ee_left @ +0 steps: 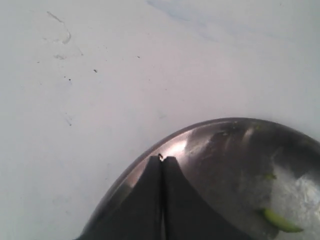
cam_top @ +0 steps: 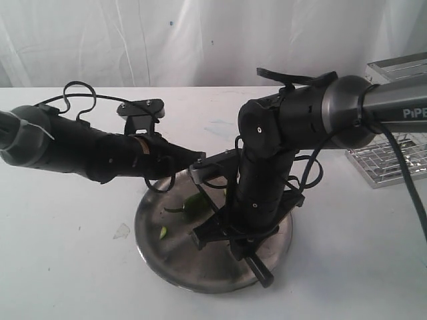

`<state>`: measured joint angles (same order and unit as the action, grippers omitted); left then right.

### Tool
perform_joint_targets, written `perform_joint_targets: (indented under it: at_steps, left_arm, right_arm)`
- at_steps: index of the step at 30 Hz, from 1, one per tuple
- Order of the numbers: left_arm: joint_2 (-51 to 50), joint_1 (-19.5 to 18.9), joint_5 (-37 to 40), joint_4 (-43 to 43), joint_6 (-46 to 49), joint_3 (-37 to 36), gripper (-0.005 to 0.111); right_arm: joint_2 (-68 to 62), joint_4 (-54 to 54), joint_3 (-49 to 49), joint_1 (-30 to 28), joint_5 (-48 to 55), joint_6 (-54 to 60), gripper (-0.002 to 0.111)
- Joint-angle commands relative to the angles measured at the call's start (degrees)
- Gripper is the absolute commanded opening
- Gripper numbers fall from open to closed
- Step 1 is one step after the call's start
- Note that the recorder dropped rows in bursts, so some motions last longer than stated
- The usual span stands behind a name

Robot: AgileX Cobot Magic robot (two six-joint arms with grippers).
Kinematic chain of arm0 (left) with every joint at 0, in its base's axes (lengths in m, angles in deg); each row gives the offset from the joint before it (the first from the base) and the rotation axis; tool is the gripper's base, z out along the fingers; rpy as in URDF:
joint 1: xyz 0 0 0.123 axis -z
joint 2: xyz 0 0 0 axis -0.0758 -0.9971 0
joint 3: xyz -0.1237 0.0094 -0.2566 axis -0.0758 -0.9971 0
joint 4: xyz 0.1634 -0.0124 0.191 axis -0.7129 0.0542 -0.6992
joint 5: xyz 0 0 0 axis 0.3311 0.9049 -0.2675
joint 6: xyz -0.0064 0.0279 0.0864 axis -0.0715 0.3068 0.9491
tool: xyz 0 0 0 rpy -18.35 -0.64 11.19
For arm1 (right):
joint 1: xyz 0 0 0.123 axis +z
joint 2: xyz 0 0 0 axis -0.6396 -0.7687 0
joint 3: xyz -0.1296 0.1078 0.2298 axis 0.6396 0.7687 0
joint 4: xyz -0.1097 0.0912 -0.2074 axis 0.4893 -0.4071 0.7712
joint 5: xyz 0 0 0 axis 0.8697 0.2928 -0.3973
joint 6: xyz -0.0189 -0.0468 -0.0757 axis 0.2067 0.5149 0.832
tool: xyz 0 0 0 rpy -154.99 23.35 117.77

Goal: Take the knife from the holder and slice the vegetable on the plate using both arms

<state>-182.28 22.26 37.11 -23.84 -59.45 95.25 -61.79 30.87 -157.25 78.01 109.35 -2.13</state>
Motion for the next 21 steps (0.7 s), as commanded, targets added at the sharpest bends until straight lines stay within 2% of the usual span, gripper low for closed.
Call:
perform_joint_targets:
  at_steps: [1,4,7,15,21]
  left_arm:
    - [-0.1,-1.0,-4.9,-17.3,-19.0,0.1,0.0]
    - [-1.2,-1.8,-13.6,-30.7,-33.0,0.1,0.0]
    - [-3.2,-2.5,-20.4,-34.5,-38.8,0.1,0.0]
    - [-8.1,-3.6,-22.2,-36.3,-41.3,0.1,0.0]
    - [-8.3,-3.6,-32.4,-41.0,-39.6,0.1,0.0]
  right_arm:
    - [0.1,-0.2,0.1,0.0,0.1,0.1,0.0]
    - [0.1,-0.2,0.1,0.0,0.0,0.1,0.0]
    - [0.1,-0.2,0.1,0.0,0.0,0.1,0.0]
    - [0.1,-0.2,0.1,0.0,0.0,0.1,0.0]
    - [0.1,-0.2,0.1,0.0,0.0,0.1,0.0]
